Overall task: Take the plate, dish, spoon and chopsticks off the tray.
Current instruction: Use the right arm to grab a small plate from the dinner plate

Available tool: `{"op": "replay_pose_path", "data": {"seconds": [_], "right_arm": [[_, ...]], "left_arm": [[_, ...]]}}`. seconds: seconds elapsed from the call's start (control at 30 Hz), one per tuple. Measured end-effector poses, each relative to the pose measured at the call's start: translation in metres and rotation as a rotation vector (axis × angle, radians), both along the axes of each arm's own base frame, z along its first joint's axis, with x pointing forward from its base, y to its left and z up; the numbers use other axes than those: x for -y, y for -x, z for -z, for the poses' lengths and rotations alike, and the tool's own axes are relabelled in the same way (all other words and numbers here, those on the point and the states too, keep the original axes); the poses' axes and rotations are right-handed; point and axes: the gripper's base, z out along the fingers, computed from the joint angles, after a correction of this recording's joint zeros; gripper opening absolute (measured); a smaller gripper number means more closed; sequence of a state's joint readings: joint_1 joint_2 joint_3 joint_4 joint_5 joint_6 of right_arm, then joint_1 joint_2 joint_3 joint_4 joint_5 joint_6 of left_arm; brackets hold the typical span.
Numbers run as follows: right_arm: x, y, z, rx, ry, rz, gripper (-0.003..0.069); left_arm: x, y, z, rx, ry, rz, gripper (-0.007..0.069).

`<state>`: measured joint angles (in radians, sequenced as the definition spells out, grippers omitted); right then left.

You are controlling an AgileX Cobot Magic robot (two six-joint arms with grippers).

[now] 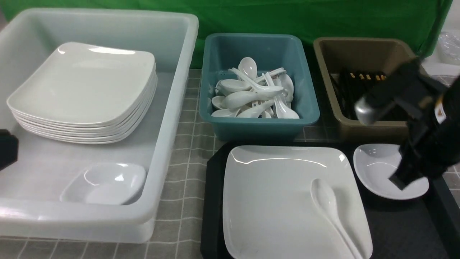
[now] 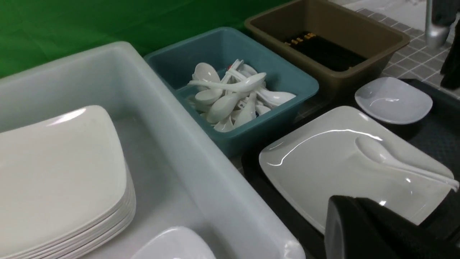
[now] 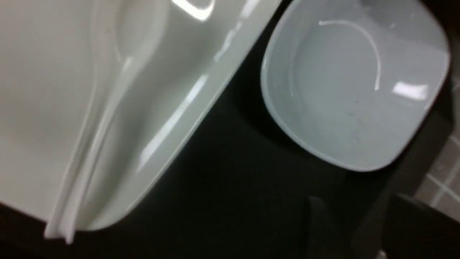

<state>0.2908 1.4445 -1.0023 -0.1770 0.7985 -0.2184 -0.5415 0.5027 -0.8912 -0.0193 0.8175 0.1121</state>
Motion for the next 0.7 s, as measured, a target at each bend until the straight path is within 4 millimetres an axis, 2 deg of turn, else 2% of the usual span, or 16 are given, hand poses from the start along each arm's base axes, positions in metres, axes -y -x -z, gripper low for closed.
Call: {"op": "replay_pose_path", "data": {"seconds": [0.03,0.1,0.23,0.5,0.63,0.7], "right_arm": [[0.005,-0.002,0.012,-0.017,-0.015,-0.012,0.0398],[0.008,-0.006,0.027,-0.034,-0.026,-0.031,0.0454],[0.006,-0.015,0.05,-0.056,-0.007,-0.126,0.0482],[0.005,-0.035,0.082,-0.045,0.076,-0.267,0.0479],[0.006,-0.04,0.096,-0.068,0.119,-0.318,0.0439],[0.006,-0.041,0.098,-0.07,0.124,-0.33,0.0371]], "left_arm": [[0.0,0.0,0.0,0.006,-0.004,0.002,0.0006],[0.0,0.0,-0.001,0.013,-0.008,0.005,0.0006],[0.0,0.0,-0.001,0.018,-0.008,0.006,0.0006],[0.0,0.0,-0.001,0.019,-0.009,0.006,0.0006],[0.0,0.0,-0.001,0.019,-0.009,0.006,0.0006],[0.0,0.0,-0.001,0.02,-0.009,0.006,0.0006]]}}
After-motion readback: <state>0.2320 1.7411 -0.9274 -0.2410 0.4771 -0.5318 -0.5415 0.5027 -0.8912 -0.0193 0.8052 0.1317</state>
